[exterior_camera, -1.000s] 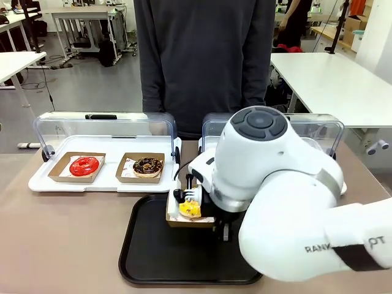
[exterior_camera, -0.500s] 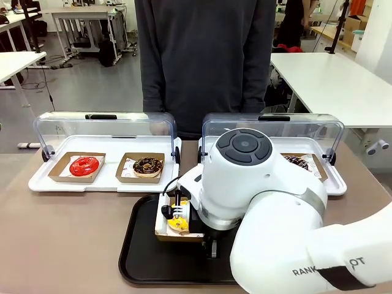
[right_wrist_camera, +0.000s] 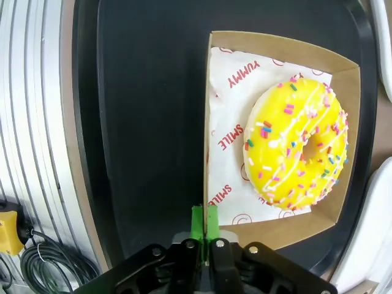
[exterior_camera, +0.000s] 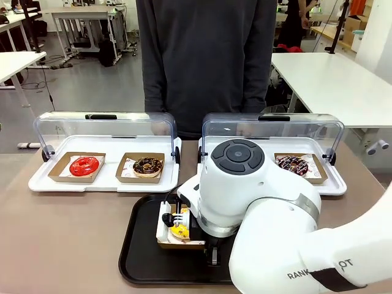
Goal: Move the third donut from the left to the tray.
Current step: Pick up the Paper togo box containing the Donut indicated by the person and place it on the Handle tray.
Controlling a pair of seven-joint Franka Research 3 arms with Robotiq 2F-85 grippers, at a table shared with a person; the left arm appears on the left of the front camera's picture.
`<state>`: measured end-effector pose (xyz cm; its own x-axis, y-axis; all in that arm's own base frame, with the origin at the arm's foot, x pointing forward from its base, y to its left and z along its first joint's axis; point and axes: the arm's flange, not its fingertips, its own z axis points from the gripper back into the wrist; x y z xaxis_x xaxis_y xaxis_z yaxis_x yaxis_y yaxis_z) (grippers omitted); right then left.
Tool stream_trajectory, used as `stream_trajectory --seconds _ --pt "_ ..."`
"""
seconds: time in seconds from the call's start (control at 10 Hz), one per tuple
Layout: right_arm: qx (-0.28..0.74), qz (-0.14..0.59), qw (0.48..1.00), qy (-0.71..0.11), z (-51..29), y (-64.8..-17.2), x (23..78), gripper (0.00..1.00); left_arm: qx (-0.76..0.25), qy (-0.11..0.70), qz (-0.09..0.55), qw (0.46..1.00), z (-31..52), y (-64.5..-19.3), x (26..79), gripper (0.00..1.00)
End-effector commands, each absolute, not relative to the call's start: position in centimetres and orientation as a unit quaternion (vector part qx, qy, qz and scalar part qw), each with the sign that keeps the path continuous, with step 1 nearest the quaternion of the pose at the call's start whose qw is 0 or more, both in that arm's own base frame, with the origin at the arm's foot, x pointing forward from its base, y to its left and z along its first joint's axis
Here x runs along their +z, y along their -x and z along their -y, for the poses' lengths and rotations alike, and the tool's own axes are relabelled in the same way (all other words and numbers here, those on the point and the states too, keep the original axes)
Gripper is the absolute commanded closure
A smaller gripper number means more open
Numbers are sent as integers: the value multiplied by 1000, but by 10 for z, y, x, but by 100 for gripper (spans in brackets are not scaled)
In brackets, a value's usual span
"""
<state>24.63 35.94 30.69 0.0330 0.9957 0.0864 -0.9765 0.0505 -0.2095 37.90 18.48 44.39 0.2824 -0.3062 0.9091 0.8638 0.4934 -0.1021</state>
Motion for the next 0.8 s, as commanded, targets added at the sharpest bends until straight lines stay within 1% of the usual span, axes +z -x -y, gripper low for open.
stream_trajectory --seconds 0.0,0.1,0.2,0.3,0.4,0.6,0.7 --pt "677 112 725 47 -344 -237 298 98 -396 314 453 734 -184 -378 445 0" --pt "677 111 726 47 -342 -238 298 98 -396 314 453 734 -184 -378 445 0" --pt "679 114 724 46 -341 -238 300 42 -396 314 453 734 -184 -378 445 0" --pt "679 113 724 48 -341 -239 301 41 -396 314 453 734 -184 -378 445 0" --pt "680 112 723 43 -340 -239 302 0 -396 314 453 734 -184 -378 445 0" --pt "672 115 730 46 -337 -237 322 0 -396 314 453 734 -184 -378 445 0" --pt "667 118 734 42 -336 -239 336 18 -396 314 453 734 -184 -378 445 0"
